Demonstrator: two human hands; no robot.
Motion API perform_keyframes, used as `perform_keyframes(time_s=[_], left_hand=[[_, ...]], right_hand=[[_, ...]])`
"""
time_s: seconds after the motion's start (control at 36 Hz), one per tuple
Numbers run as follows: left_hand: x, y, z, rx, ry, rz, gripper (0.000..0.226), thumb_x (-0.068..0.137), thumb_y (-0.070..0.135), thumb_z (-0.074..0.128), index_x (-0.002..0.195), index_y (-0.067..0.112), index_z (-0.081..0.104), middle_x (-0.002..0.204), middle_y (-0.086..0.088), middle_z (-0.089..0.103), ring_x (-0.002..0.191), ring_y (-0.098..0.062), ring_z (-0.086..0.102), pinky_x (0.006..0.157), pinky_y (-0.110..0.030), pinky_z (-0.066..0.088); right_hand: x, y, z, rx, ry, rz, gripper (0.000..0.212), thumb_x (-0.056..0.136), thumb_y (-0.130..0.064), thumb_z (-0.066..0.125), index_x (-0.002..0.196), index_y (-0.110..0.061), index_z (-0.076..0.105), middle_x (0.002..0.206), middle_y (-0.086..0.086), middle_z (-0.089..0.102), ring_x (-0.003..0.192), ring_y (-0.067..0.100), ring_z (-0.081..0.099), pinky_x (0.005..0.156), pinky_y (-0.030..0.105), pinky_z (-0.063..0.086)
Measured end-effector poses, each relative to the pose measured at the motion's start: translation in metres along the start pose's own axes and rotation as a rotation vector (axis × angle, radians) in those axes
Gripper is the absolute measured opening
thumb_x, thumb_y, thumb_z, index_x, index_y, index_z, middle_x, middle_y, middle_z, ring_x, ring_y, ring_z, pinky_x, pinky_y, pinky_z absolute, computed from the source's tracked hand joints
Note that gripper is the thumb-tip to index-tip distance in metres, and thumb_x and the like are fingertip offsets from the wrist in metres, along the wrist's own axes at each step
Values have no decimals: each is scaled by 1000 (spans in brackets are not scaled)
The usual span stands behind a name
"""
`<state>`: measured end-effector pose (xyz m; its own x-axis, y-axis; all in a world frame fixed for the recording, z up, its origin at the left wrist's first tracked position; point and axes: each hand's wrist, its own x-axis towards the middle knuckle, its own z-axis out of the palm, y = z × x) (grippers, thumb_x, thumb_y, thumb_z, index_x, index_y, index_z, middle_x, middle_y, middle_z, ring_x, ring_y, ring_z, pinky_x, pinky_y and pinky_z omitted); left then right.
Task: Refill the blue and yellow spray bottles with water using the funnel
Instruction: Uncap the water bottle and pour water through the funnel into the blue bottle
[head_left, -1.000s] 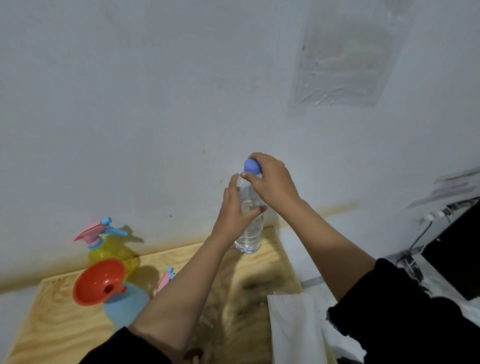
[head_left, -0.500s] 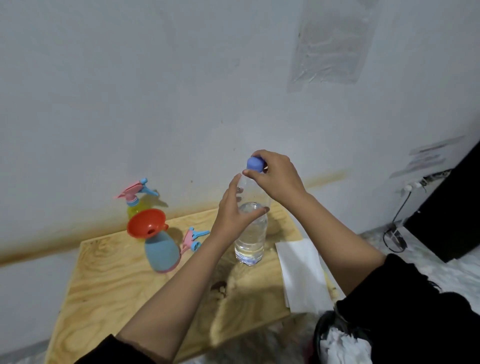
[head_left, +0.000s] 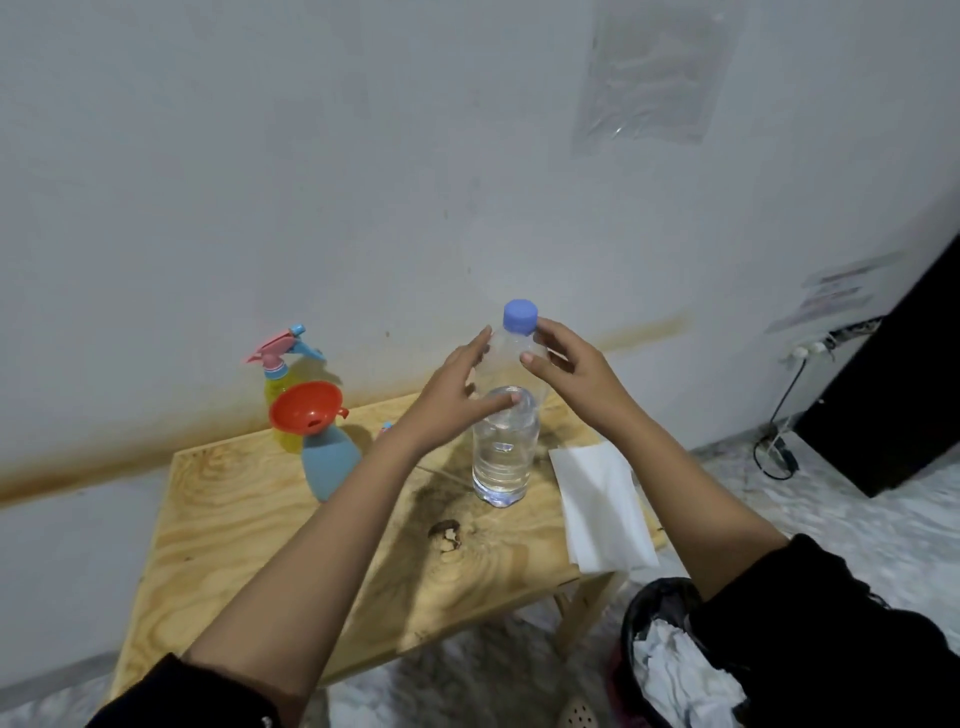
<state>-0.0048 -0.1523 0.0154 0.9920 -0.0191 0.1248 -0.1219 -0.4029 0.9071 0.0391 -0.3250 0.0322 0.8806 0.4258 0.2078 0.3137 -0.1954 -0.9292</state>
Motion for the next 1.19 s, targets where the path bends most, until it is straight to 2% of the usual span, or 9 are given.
perform_keyframes(time_s=[0.08,0.22,0.39,0.5,0.61,0.75,0.86,1.06,1.19], left_hand=[[4,10,-17,-22,-9,34,63,84,21,71,140,21,43,137,8,46,127,-1,42,111,-31,35],[17,37,-26,-46,-23,104,54,88,21,67,138,18,47,137,7,52,127,1,45,107,-19,34],[32,49,-13,7,30,135,40,94,22,57,132,12,52,130,-1,57,115,-8,55,101,-19,42],[33,46,-9,18,33,113,45,97,25,51,140,12,43,133,3,53,119,-5,51,101,-15,38],[32,48,-4,44,100,141,35,97,22,52,131,13,52,116,7,57,103,-5,55,85,-5,40],[29,48,3,76,215,180,29,93,21,58,120,11,57,111,3,60,97,-13,58,83,-14,43],[29,50,13,76,316,195,29,90,21,64,115,7,58,105,2,59,86,-8,53,73,-4,40],[25,52,24,-109,511,156,39,74,25,80,96,11,51,90,6,57,78,-1,55,69,-9,44],[27,47,12,-93,254,147,32,89,26,65,116,13,57,112,2,60,96,-6,57,85,-13,43]], right_hand=[[-9,14,2,90,-3,13,54,88,-13,64,131,-35,41,135,-16,46,128,-1,40,108,22,33],[-18,32,16,125,6,36,81,80,-10,73,140,-41,27,149,-17,30,137,-1,29,105,16,32],[-19,36,31,118,118,42,93,73,-12,79,142,-41,24,151,-12,28,139,9,30,109,31,35],[-17,37,34,88,149,30,95,70,-15,82,140,-43,24,151,-7,31,138,13,34,109,36,37],[-14,36,35,49,178,23,96,66,-19,85,137,-43,26,149,-4,34,135,16,38,107,39,41],[-13,35,34,34,172,26,96,65,-15,85,138,-36,27,144,0,37,130,20,42,104,41,42],[-14,33,33,40,162,41,96,66,-13,84,140,-30,25,142,0,37,128,19,42,103,36,42],[-12,32,30,52,117,55,92,67,-9,83,137,-28,26,137,-3,38,126,20,43,93,26,39],[-13,33,30,66,125,63,94,66,-11,84,137,-29,26,136,-5,37,125,19,43,94,28,41]])
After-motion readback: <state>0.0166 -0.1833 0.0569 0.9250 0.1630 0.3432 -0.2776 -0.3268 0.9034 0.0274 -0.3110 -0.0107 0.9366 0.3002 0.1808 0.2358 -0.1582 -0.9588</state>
